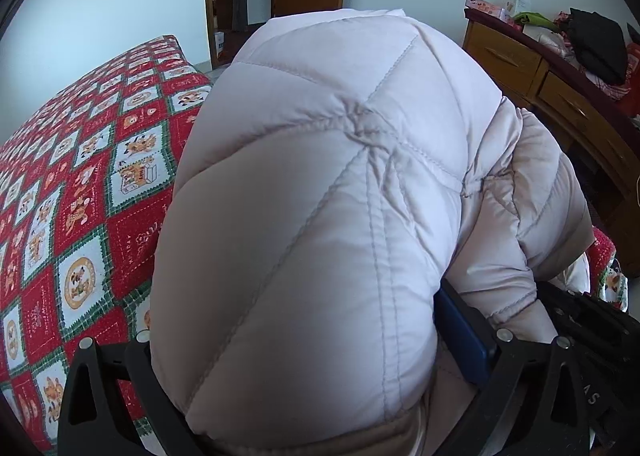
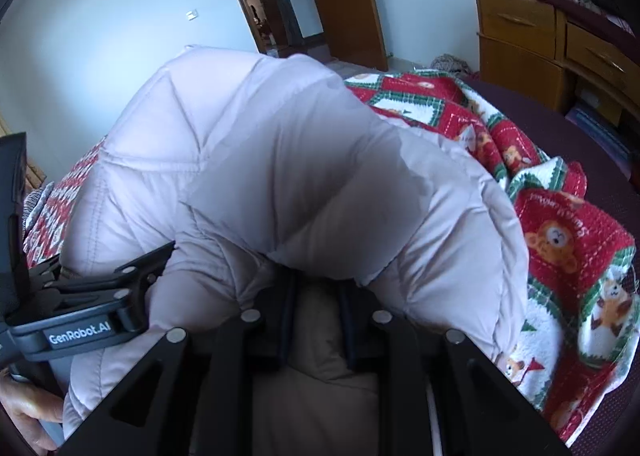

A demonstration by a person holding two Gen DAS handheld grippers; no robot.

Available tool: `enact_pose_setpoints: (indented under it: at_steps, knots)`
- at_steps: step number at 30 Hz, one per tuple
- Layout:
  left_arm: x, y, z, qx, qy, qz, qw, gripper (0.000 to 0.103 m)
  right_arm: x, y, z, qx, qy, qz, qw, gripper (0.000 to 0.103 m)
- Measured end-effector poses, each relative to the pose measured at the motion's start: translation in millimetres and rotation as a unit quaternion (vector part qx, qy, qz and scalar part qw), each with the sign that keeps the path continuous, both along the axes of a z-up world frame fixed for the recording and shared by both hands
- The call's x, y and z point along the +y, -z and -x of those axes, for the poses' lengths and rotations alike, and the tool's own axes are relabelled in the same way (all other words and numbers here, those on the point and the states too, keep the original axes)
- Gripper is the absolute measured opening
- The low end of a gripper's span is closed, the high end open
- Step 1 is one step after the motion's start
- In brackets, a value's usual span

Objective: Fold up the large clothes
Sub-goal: 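Carry the pink jacket bundle with both grippers toward the bed corner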

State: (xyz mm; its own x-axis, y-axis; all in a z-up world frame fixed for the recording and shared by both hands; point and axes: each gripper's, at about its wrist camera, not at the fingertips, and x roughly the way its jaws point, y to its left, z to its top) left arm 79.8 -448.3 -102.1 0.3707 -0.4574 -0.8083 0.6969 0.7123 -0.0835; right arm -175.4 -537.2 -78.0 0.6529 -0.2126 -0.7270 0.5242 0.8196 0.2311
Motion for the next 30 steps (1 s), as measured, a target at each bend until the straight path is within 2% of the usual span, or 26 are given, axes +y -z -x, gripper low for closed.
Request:
enact_pose_setpoints:
  at_steps: [5, 9, 15, 18, 20, 24, 25, 28, 30]
  knots:
    - [2.5, -1.2, 1.9, 0.008, 0.011, -0.007, 0.9999, 0.103, 18.1, -1.7, -4.5, 0.031, 0.007, 0.036, 0.999, 0.022]
    - [4.9, -0.3, 1.8, 0.011, 0.018, -0.002, 0.9998, 0.103, 23.3, -0.2, -2.3, 0.037, 0.008, 0.031, 0.999, 0.022]
    - [0.9, 0.3, 0.1, 0.010, 0.011, -0.016, 0.9998, 0.103, 17.8, -0.6, -11.9, 0.061, 0.008, 0.023, 0.998, 0.022]
    - [2.6, 0.3, 0.4, 0.009, 0.014, -0.011, 0.9998, 0.103, 14.0, 4.7, -0.6, 0.019, 0.022, 0.006, 1.000, 0.022]
    - [3.3, 0.1, 1.0, 0.009, 0.017, -0.009, 0.9998, 0.103, 16.7, 4.4, 2.5, 0.011, 0.031, 0.011, 0.999, 0.021]
    - [4.4, -0.2, 0.6, 0.011, 0.023, -0.005, 0.9997, 0.103, 21.1, -12.6, -2.8, 0.058, 0.013, 0.031, 0.998, 0.022]
    - [4.1, -0.2, -0.3, 0.013, 0.024, -0.006, 0.9996, 0.103, 20.4, -18.6, -1.4, 0.058, 0.009, 0.030, 0.998, 0.022]
    - [2.3, -0.7, -0.5, 0.014, 0.023, -0.006, 0.9996, 0.103, 10.3, -52.1, 11.6, -0.012, 0.008, 0.014, 1.000, 0.022]
    - [0.6, -1.3, 1.1, 0.013, 0.022, -0.008, 0.9996, 0.103, -1.3, -60.7, 4.0, -0.032, 0.018, 0.007, 0.999, 0.022]
